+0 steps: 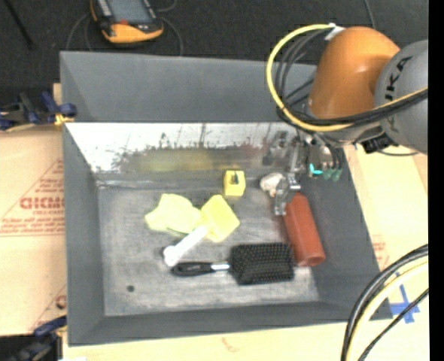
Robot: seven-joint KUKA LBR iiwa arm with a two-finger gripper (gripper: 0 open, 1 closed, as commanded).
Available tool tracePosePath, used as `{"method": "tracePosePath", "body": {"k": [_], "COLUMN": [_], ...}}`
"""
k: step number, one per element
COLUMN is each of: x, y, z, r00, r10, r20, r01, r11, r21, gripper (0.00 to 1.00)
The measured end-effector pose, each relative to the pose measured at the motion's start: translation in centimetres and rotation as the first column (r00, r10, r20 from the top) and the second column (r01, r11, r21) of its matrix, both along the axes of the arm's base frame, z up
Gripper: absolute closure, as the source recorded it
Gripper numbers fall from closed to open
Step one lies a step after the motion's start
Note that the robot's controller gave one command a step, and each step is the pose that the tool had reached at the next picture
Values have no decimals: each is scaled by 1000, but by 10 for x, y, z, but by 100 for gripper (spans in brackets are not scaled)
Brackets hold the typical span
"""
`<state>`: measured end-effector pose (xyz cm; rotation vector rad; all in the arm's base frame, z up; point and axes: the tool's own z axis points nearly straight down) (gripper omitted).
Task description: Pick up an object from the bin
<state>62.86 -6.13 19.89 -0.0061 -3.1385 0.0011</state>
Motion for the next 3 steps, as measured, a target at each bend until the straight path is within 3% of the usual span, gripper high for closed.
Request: {"method": "tracePosePath", "body": {"k": [1, 2, 3], "x": [1, -39, -68], "y": [0, 13, 21], "z": [5, -58, -55], "r00": [1000, 994, 990], "r10": [1, 108, 144], "r20": [8, 9, 0], "r01": [-1, -108, -144], "r11": [1000, 994, 990], "r21": [-1, -1, 1], "gripper": [0, 0, 0]}}
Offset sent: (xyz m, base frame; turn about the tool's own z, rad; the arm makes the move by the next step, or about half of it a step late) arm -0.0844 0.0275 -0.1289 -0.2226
